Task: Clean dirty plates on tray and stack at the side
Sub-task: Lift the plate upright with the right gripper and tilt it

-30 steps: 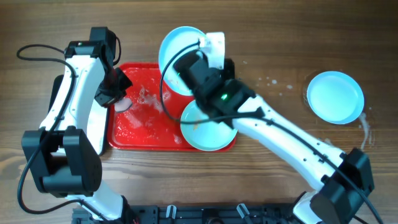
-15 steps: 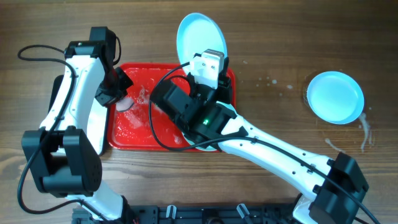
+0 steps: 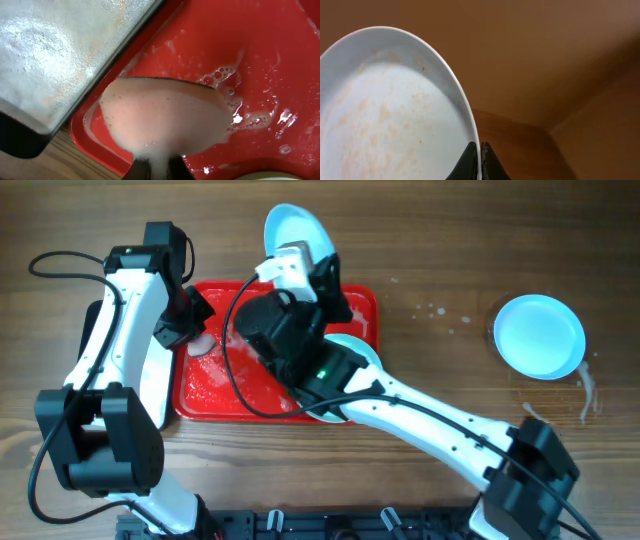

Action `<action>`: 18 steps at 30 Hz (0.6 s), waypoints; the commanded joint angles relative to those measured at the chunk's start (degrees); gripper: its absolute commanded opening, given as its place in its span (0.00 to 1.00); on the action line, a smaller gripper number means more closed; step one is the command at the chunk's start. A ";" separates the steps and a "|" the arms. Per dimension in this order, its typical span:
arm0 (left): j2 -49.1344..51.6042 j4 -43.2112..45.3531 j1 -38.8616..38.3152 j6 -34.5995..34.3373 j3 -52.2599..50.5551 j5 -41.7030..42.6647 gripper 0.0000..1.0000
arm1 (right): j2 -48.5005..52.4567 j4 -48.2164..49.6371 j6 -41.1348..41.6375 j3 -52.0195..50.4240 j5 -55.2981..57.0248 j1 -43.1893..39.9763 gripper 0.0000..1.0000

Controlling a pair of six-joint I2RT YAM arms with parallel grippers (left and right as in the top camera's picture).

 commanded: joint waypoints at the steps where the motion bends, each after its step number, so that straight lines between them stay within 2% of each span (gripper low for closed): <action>1: -0.85 0.24 0.20 0.85 0.68 0.42 0.04 | 4.68 0.15 -9.14 -0.07 -2.89 0.17 0.04; 6: -0.85 0.85 0.20 0.85 0.68 0.42 0.04 | 11.39 2.43 -10.29 -0.07 4.63 0.13 0.04; 18: -0.85 0.92 0.20 0.85 0.68 0.42 0.04 | 13.38 5.73 -10.25 -0.07 5.51 0.13 0.04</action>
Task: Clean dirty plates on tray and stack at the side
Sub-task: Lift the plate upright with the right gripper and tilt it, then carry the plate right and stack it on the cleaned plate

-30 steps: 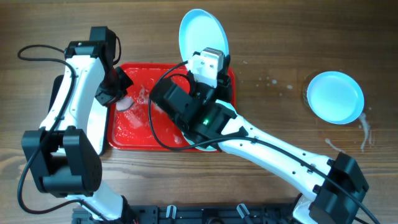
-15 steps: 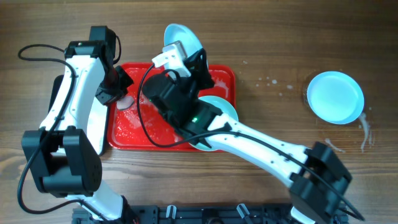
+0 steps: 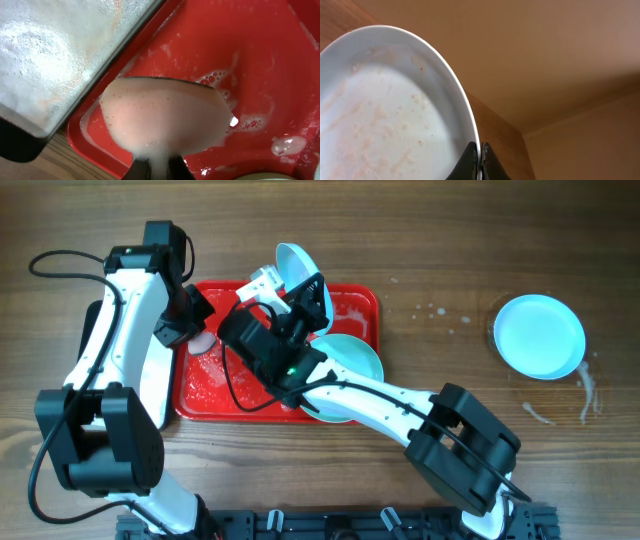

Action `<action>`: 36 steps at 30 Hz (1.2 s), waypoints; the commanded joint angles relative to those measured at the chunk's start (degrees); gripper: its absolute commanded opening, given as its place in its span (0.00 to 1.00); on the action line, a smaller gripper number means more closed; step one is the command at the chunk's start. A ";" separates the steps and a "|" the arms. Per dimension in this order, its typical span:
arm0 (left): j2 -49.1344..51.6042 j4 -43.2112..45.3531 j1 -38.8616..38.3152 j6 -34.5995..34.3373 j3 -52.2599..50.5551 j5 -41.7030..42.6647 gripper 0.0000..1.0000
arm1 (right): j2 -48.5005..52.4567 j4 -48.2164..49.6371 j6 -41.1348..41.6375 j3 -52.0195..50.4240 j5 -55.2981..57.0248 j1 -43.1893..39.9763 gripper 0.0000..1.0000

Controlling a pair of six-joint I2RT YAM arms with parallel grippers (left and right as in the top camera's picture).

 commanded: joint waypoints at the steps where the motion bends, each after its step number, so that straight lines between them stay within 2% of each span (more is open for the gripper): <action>1: -0.85 0.04 0.20 0.85 0.68 0.24 0.04 | 0.33 0.55 0.00 -0.04 1.92 0.13 0.04; 5: -0.85 0.00 0.20 0.85 0.68 0.24 0.04 | 0.33 0.52 1.20 -0.04 1.92 0.13 0.04; 10: -0.85 0.00 0.20 0.87 0.68 0.24 0.04 | 0.33 -1.51 8.00 -0.11 -1.95 0.13 0.04; 15: -0.85 0.02 0.20 0.87 0.68 0.24 0.04 | 0.66 -7.76 15.65 -0.15 -6.29 0.11 0.04; 19: -0.85 0.00 0.20 0.87 0.68 0.24 0.04 | 0.63 -6.82 16.02 -0.13 -4.74 -0.35 0.04; 24: -0.85 0.04 0.20 0.87 0.68 0.24 0.04 | 0.63 -3.19 10.60 -0.13 1.46 -1.62 0.04; 27: -0.85 0.02 0.22 0.87 0.68 0.22 0.04 | 0.63 -8.22 11.67 -0.13 1.51 -1.60 0.04; 33: -0.85 0.22 0.20 0.87 0.68 0.22 0.04 | 0.63 -24.04 25.97 -0.13 1.38 -0.59 0.04; 36: -0.85 0.46 0.20 0.87 0.68 0.22 0.04 | 0.39 -26.23 28.70 -0.13 1.01 -0.57 0.04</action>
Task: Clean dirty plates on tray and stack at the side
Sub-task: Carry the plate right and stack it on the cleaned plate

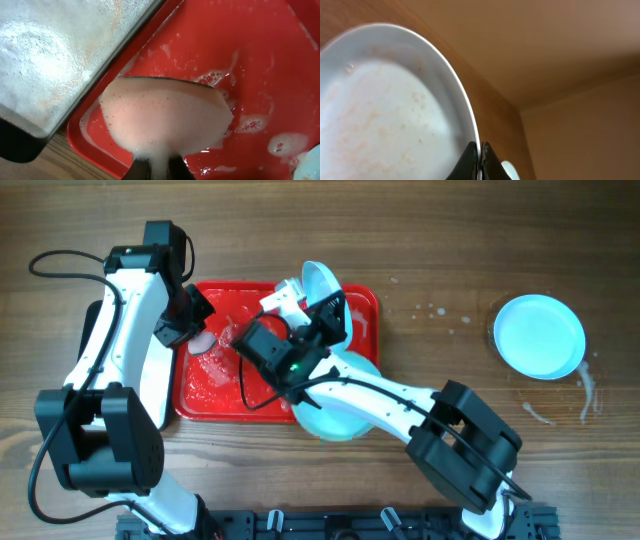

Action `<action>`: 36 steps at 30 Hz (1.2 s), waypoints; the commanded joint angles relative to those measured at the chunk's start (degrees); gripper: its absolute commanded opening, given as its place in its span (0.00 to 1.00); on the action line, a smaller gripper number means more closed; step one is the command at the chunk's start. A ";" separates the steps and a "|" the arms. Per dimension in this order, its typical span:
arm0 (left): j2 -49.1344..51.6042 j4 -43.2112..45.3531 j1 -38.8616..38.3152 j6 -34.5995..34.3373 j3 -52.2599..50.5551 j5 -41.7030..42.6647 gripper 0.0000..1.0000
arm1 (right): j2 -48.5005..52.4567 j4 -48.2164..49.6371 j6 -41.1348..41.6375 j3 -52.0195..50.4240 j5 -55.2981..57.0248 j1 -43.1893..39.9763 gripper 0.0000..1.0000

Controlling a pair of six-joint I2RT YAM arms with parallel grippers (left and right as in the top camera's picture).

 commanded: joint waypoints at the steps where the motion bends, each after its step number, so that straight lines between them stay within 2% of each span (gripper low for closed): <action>1: -0.85 0.39 0.20 0.87 0.68 0.22 0.04 | 0.09 -0.33 6.27 -0.09 0.87 0.46 0.04; 5: -0.85 0.81 0.20 0.87 0.68 0.22 0.04 | -3.45 2.49 5.64 -0.07 0.74 0.44 0.04; 7: -0.85 0.81 0.20 0.87 0.68 0.24 0.04 | -6.08 3.89 2.62 -0.07 -2.08 0.33 0.04; 10: -0.85 0.79 0.20 0.87 0.68 0.22 0.04 | -11.10 2.84 2.97 -0.07 -6.86 0.33 0.04; 12: -0.85 0.76 0.20 0.90 0.68 0.22 0.04 | -15.28 0.61 4.52 -0.07 -11.47 -0.28 0.04; 15: -0.85 0.74 0.20 0.90 0.68 0.22 0.04 | -22.58 -7.91 13.00 -0.07 -21.31 -3.50 0.04; 17: -0.85 0.79 0.20 0.90 0.68 0.22 0.04 | -28.04 -16.48 21.68 -0.09 -31.78 -8.63 0.04; 19: -0.85 1.01 0.20 0.87 0.68 0.24 0.04 | -32.24 -22.47 24.72 -0.09 -43.28 -15.45 0.04; 20: -0.85 1.11 0.20 0.87 0.68 0.24 0.04 | -34.01 -24.41 24.28 -0.09 -49.90 -19.91 0.04; 21: -0.85 1.22 0.20 0.87 0.68 0.24 0.04 | -36.00 -25.70 20.50 -0.09 -61.53 -28.61 0.04; 26: -0.85 1.20 0.20 0.90 0.68 0.24 0.04 | -36.24 -24.39 14.14 -1.05 -87.58 -52.81 0.04; 29: -0.85 1.20 0.20 0.90 0.68 0.24 0.04 | -36.09 -20.96 13.97 -4.57 -95.03 -65.46 0.04; 32: -0.85 1.25 0.20 0.90 0.68 0.24 0.04 | -36.04 -17.38 18.08 -9.62 -94.51 -75.54 0.04; 36: -0.85 1.46 0.20 0.87 0.68 0.24 0.04 | -36.04 -11.17 28.48 -18.36 -89.83 -86.58 0.04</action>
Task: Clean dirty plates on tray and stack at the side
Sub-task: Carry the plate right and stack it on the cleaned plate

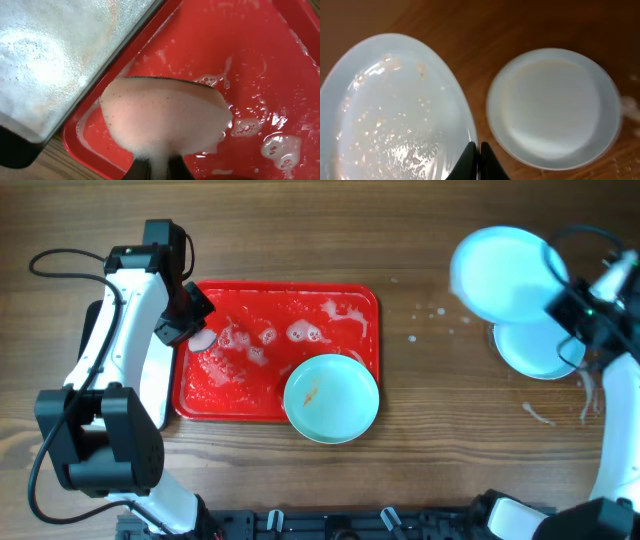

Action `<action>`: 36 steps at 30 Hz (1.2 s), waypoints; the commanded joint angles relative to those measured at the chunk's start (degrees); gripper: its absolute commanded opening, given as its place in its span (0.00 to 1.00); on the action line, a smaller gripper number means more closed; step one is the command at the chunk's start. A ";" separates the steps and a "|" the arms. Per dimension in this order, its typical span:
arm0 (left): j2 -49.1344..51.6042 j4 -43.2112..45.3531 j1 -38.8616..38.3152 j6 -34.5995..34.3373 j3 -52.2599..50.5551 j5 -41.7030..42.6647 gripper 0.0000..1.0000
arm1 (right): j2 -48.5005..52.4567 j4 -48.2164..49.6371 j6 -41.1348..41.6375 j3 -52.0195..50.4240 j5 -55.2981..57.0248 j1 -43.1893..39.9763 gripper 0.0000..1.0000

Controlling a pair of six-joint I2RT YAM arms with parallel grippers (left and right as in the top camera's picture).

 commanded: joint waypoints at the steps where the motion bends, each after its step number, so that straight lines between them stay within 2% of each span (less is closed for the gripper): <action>1: -0.85 0.22 0.20 0.90 0.68 0.20 0.04 | -0.66 4.31 10.75 -6.80 1.36 -7.02 0.04; 4: -0.85 0.24 0.20 0.90 0.68 0.17 0.04 | -0.66 9.84 15.13 -12.55 5.51 -10.08 0.04; 8: -0.85 0.42 0.20 0.90 0.68 0.20 0.04 | -0.42 13.14 18.86 -16.90 13.07 -10.19 0.04; 13: -0.85 0.61 0.20 0.90 0.68 0.20 0.04 | 2.47 18.86 19.37 -20.70 14.80 -10.16 0.04; 21: -0.85 0.83 0.20 0.87 0.68 0.20 0.04 | 10.51 20.31 19.10 -20.72 12.87 -9.81 0.05; 22: -0.85 0.83 0.20 0.90 0.68 0.20 0.04 | 10.58 20.17 18.56 -20.72 12.31 -9.79 0.14; 23: -0.85 0.83 0.20 0.87 0.68 0.20 0.04 | 10.47 20.39 17.42 -20.65 10.78 -9.79 0.34; 24: -0.85 0.83 0.20 0.90 0.68 0.20 0.04 | 10.23 20.04 17.20 -20.26 9.11 -9.79 0.47; 30: -0.85 0.85 0.20 0.90 0.68 0.20 0.04 | 2.56 11.39 9.33 -13.31 -0.76 -9.29 0.54; 31: -0.85 0.90 0.20 0.90 0.68 0.20 0.04 | 0.26 11.21 6.54 -12.41 -5.22 -8.46 0.63; 32: -0.85 0.98 0.20 0.87 0.68 0.22 0.04 | -2.58 11.06 1.79 -11.65 -12.87 -6.86 0.76; 33: -0.85 1.05 0.20 0.87 0.68 0.22 0.04 | -5.07 10.91 0.09 -11.39 -17.77 -4.74 0.79; 34: -0.85 1.11 0.20 0.87 0.68 0.22 0.04 | -7.10 10.19 -0.17 -11.37 -19.50 -2.34 0.78; 36: -0.85 1.22 0.20 0.87 0.68 0.22 0.04 | -10.95 6.71 -0.20 -11.34 -17.99 5.81 0.71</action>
